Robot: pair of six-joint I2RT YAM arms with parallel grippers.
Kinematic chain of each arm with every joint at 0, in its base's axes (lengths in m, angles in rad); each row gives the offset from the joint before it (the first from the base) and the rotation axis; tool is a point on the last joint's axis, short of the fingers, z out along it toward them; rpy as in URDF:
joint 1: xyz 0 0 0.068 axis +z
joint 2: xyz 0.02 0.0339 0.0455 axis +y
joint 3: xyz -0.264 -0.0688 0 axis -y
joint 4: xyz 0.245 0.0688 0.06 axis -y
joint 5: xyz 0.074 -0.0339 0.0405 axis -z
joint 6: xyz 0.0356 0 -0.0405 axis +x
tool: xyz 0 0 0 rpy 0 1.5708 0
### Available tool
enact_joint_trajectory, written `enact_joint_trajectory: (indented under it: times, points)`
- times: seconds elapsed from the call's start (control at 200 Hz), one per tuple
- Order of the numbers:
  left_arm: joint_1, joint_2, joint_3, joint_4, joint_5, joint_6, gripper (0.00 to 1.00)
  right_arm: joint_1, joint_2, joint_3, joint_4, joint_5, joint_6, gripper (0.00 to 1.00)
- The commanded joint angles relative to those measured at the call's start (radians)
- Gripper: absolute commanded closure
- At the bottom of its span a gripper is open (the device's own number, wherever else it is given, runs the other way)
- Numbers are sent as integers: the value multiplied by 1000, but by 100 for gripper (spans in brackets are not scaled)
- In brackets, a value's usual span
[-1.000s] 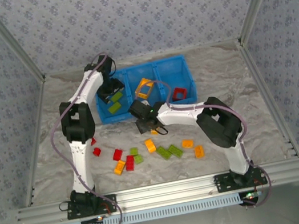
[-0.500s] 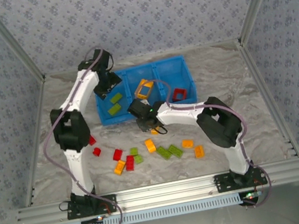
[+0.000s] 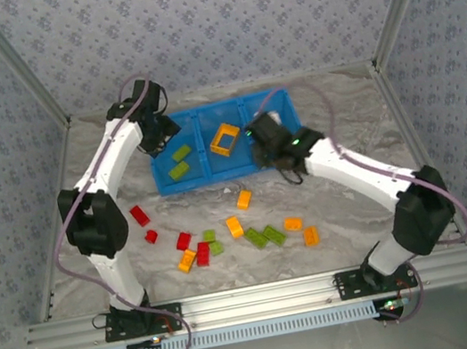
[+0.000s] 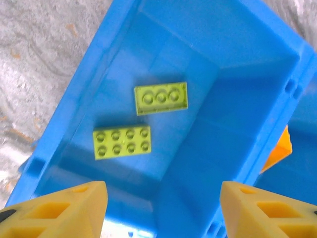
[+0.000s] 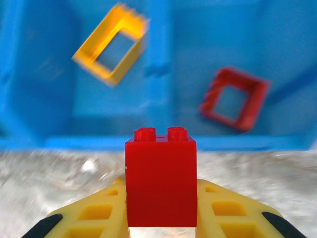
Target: Sort the legos into containers by color
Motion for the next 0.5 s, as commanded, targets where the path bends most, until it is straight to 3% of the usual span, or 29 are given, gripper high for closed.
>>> enact_joint_trajectory:
  times: [0.0, 0.08, 0.215, 0.495]
  points:
    - [-60, -215, -144, -3, -12, 20, 42, -132, 21, 1, -19, -45, -78, 70]
    - [-101, -335, -284, 12, -23, 0, 47, -204, 134, 82, 2, -116, -114, 70]
    - [-173, -513, -509, 48, -35, -16, 49, -238, 364, 289, -7, -167, -142, 70]
    - [-319, -719, -777, 97, -16, 30, 52, -267, 756, 749, -252, -160, -37, 70]
